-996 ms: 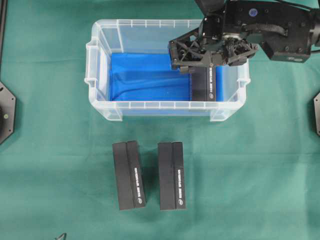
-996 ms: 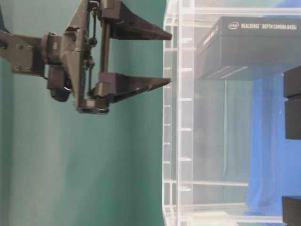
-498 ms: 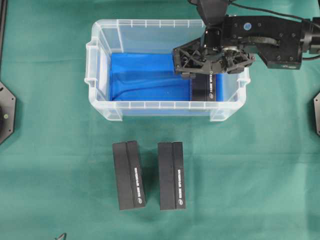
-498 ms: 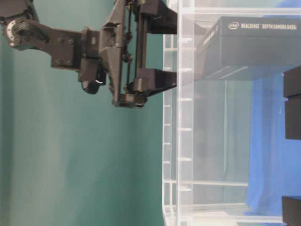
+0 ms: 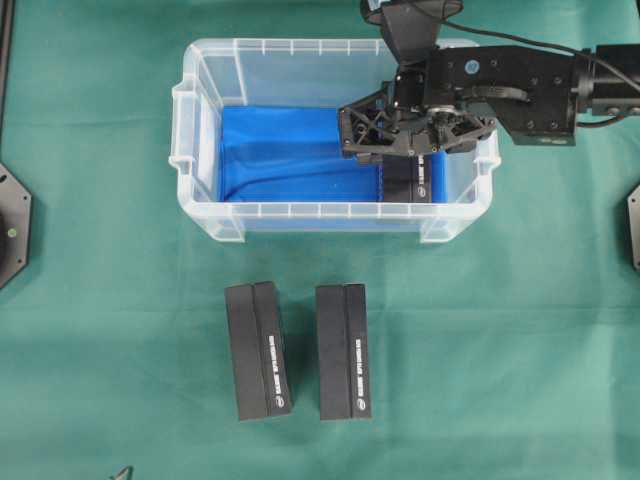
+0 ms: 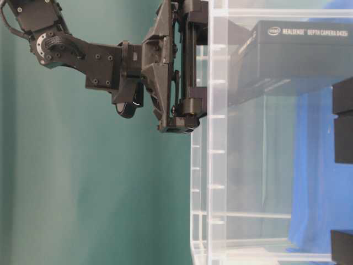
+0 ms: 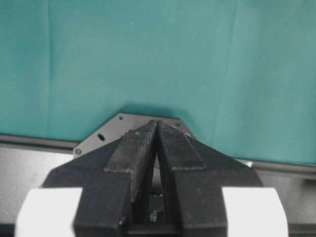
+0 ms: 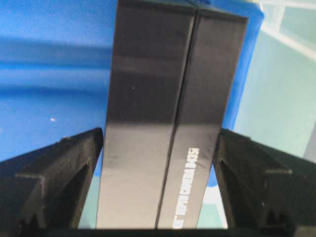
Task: Take the box out of the case with the right arm.
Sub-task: 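Lower and close the right gripper on the last black box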
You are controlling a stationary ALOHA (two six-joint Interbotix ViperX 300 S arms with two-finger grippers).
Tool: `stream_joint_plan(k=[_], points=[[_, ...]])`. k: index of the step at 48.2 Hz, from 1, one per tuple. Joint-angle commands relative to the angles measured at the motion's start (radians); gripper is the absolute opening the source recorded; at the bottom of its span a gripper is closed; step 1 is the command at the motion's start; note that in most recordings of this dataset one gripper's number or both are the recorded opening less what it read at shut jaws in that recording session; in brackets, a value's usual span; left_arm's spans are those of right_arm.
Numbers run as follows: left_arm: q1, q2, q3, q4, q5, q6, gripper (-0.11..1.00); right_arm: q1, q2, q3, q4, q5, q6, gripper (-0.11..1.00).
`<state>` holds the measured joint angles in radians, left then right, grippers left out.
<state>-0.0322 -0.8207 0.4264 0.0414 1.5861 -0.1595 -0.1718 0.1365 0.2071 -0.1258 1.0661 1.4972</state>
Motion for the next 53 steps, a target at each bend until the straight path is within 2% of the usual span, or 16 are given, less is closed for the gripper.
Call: stream_joint_plan(k=[1, 19, 23, 26, 53], points=[[0.003, 0.006, -0.012, 0.002, -0.005, -0.002, 0.0, -0.005, -0.003, -0.006, 0.006, -0.012, 0.005, 0.83], [0.003, 0.005, -0.012, 0.003, -0.005, -0.002, 0.0, -0.012, -0.003, -0.009, 0.032, -0.005, 0.035, 0.81], [0.002, 0.005, -0.012, 0.003, -0.005, -0.002, 0.0, -0.015, -0.003, -0.012, 0.035, 0.009, 0.041, 0.75], [0.003, 0.005, -0.012, 0.003, -0.005, -0.002, 0.0, -0.014, -0.003, -0.012, 0.037, 0.02, 0.048, 0.65], [0.003, 0.0, -0.012, 0.003, -0.003, 0.0, 0.0, -0.014, -0.003, -0.015, 0.04, 0.032, 0.051, 0.65]])
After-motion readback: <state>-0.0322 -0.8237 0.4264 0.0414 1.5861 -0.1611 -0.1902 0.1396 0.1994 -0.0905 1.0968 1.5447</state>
